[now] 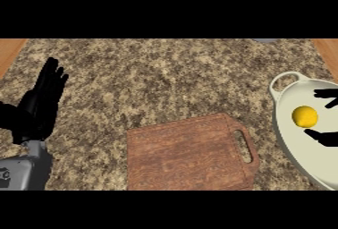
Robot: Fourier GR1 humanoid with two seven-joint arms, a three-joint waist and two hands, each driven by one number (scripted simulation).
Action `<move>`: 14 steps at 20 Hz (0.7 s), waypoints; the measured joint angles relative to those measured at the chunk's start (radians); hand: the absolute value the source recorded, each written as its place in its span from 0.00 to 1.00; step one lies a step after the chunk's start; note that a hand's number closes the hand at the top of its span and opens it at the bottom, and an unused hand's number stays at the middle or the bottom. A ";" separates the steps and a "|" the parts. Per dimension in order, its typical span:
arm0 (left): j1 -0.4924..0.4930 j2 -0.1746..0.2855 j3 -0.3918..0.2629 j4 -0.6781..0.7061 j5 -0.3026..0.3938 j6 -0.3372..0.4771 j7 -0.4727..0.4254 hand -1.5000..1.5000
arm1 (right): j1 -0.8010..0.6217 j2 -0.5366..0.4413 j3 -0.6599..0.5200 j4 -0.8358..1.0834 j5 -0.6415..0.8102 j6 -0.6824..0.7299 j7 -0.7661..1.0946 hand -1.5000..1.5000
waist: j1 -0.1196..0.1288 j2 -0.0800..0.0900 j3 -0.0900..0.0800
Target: Pick the lemon from the cutting board and place it in the pot
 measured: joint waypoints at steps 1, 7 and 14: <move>0.002 0.001 0.003 -0.004 0.002 -0.001 0.001 0.50 | -0.015 0.005 0.000 0.032 -0.014 0.033 -0.021 0.00 | -0.001 0.000 0.000; 0.019 0.002 0.013 -0.004 0.006 -0.008 -0.008 0.50 | -0.077 0.060 -0.066 0.133 -0.180 0.209 -0.140 0.00 | -0.009 -0.003 0.000; 0.009 -0.011 0.002 -0.006 -0.014 0.008 0.002 0.50 | -0.144 0.024 -0.216 0.286 -0.375 0.412 -0.185 0.00 | -0.015 -0.003 0.000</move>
